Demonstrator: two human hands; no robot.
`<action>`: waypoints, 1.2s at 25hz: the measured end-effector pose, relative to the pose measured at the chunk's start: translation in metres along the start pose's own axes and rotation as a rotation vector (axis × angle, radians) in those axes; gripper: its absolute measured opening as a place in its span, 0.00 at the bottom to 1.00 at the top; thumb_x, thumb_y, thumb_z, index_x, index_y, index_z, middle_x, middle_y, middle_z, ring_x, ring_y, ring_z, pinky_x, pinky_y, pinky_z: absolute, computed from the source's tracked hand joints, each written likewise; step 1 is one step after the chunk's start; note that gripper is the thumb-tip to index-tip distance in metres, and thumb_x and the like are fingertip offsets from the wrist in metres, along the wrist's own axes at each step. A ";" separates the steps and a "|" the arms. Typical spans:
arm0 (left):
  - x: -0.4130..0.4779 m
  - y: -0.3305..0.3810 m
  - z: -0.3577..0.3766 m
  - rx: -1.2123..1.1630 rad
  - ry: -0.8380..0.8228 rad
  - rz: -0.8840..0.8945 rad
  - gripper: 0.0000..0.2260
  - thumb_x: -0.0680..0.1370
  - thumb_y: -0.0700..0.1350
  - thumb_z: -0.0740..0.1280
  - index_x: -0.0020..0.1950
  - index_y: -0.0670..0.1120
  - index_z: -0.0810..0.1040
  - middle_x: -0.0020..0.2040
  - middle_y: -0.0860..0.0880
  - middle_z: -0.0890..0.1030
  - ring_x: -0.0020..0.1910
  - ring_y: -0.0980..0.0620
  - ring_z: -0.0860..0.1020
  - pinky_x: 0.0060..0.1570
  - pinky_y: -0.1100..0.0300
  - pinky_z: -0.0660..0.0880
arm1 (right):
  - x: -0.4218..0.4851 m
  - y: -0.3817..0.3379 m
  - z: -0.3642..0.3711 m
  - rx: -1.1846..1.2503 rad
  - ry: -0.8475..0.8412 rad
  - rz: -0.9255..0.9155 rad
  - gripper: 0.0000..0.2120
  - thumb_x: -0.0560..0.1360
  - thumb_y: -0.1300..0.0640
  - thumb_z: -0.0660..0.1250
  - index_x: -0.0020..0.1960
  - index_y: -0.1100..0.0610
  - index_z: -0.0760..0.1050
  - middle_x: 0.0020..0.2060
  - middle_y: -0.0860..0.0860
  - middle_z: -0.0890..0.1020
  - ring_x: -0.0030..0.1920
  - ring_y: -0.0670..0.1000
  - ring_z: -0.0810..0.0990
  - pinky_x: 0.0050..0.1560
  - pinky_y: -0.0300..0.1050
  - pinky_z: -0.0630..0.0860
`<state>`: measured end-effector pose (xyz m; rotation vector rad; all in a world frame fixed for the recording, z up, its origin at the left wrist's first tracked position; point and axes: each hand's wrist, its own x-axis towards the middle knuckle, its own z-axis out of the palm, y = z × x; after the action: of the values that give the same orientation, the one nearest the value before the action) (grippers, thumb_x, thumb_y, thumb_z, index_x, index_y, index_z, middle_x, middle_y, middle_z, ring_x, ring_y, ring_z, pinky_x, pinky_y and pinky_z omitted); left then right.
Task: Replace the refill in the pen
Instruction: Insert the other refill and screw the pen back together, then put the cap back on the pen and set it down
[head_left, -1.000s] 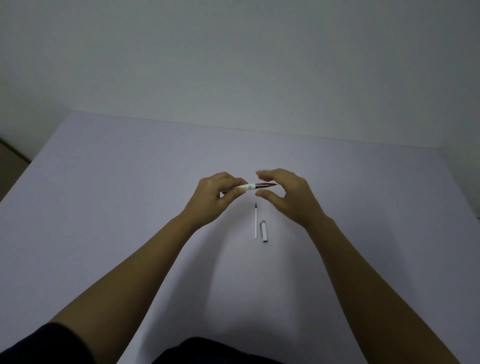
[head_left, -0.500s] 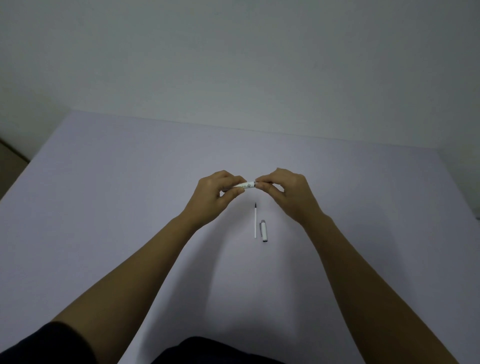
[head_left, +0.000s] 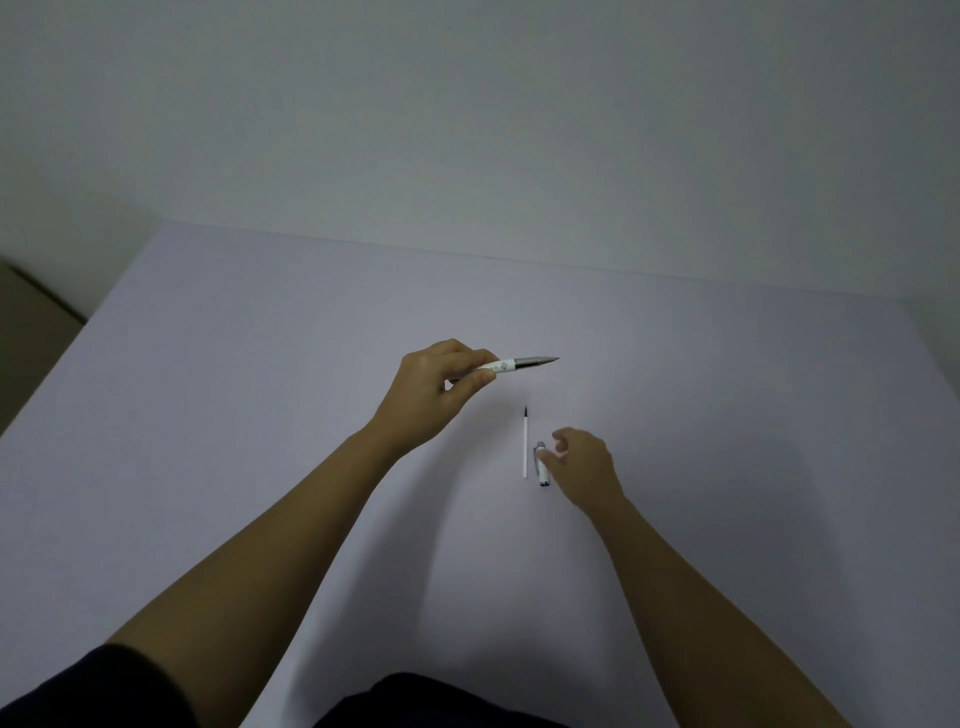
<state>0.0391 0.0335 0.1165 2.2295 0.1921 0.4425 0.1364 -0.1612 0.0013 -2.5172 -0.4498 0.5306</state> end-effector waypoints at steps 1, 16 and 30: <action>0.000 0.000 0.000 -0.001 -0.001 -0.001 0.08 0.76 0.43 0.66 0.53 0.49 0.81 0.40 0.54 0.78 0.39 0.60 0.75 0.42 0.77 0.67 | -0.002 0.003 0.006 -0.017 -0.015 0.019 0.18 0.73 0.55 0.68 0.59 0.64 0.75 0.52 0.60 0.82 0.53 0.58 0.80 0.53 0.47 0.73; -0.003 -0.001 0.001 0.012 -0.018 -0.016 0.08 0.76 0.43 0.66 0.53 0.48 0.81 0.41 0.50 0.79 0.38 0.56 0.75 0.41 0.74 0.67 | -0.008 0.003 0.014 -0.252 -0.007 -0.022 0.10 0.73 0.60 0.64 0.50 0.65 0.77 0.47 0.61 0.83 0.48 0.61 0.80 0.46 0.48 0.74; -0.012 -0.014 0.011 0.044 -0.051 -0.089 0.07 0.76 0.43 0.66 0.52 0.48 0.81 0.40 0.46 0.80 0.37 0.56 0.74 0.39 0.78 0.65 | 0.003 -0.026 -0.024 1.084 -0.040 0.103 0.03 0.73 0.61 0.68 0.43 0.56 0.81 0.42 0.52 0.85 0.45 0.48 0.81 0.49 0.39 0.78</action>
<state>0.0319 0.0314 0.0958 2.2625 0.2757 0.3355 0.1443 -0.1489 0.0341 -1.4864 -0.0016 0.6348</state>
